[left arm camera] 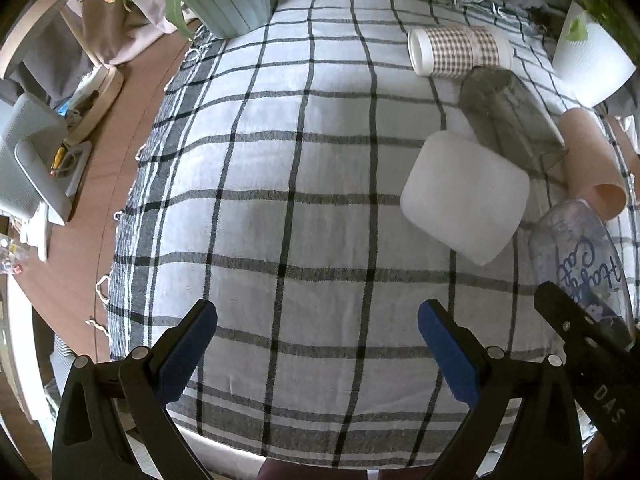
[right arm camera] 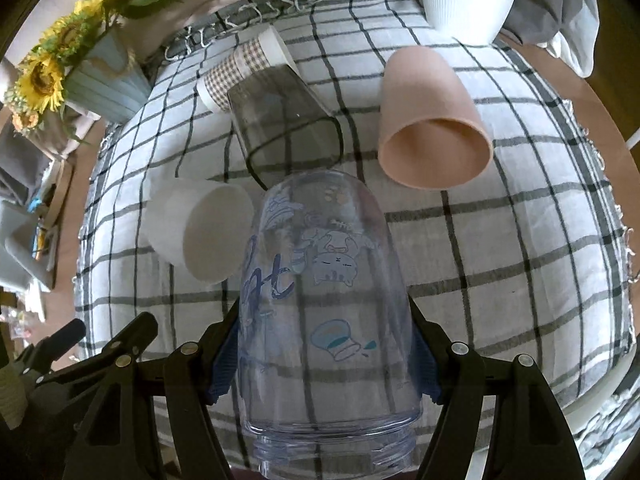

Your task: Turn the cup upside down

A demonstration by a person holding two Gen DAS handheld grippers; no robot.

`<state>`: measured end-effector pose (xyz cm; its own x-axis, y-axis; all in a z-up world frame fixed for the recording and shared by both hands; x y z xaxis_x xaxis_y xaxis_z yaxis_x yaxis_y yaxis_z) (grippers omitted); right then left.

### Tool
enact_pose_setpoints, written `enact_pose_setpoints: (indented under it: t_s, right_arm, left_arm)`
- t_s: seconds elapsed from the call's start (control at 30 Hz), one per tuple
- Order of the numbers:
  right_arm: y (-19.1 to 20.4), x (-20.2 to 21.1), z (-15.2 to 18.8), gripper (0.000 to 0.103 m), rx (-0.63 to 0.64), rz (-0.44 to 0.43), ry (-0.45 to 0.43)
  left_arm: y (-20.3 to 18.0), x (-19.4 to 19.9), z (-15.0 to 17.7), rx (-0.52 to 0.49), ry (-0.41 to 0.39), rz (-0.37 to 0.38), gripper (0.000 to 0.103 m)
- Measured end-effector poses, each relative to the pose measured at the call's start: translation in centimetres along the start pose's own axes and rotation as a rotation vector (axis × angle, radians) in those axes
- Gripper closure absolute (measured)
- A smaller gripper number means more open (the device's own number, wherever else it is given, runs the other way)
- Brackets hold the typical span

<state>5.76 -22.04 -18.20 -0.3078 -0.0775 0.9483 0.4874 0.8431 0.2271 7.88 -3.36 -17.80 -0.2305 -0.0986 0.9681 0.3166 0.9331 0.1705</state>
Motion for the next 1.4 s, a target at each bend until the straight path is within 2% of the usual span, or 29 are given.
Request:
enact_pose_setpoints:
  t_s: [0.27, 0.7, 0.8, 0.87, 1.07, 1.27, 1.4]
  right_arm:
    - [-0.2, -0.9, 0.8, 0.032, 0.010, 0.024, 0.005]
    - [-0.1, -1.9, 2.8, 0.031, 0.012, 0.028, 0.113]
    - [-0.2, -1.8, 2.9, 0.026, -0.004, 0.012, 0.129]
    - [-0.2, -1.4, 2.7, 0.021, -0.010, 0.006, 0.118]
    - [-0.4, 1.5, 2.6, 0.021, -0.039, -0.034, 0.091]
    - [-2.6, 5.6, 1.8, 0.020, -0.104, -0.061, 0.016]
    - [-4.9, 7.4, 1.2, 0.020, -0.173, -0.047, -0.036]
  left_arm:
    - [-0.1, -0.7, 0.4, -0.014, 0.019, 0.000, 0.001]
    - [0.9, -1.7, 0.9, 0.005, 0.048, 0.001, 0.001]
    - [1.2, -1.6, 0.9, 0.013, 0.045, -0.003, 0.001]
    - [1.5, -1.4, 0.9, 0.022, 0.041, -0.004, 0.001]
    - [1.5, 0.7, 1.0, 0.027, 0.004, 0.010, 0.001]
    - [-1.3, 3.2, 0.7, -0.017, -0.031, 0.116, 0.001]
    - [-4.1, 4.6, 0.0, -0.062, -0.051, 0.175, 0.001]
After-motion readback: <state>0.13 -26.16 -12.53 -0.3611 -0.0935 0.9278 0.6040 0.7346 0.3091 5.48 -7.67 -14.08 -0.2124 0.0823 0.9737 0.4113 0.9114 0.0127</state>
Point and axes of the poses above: each gripper's, at about its wrist camera, not at the fingertips, and x roughly against the way its jaws point, y to its left, z to its underside, the point moved 6 cm from there along -x, roughly the way its jaws point, and after that the axes turned 14 degrees about -x, right-handed, at the moved point
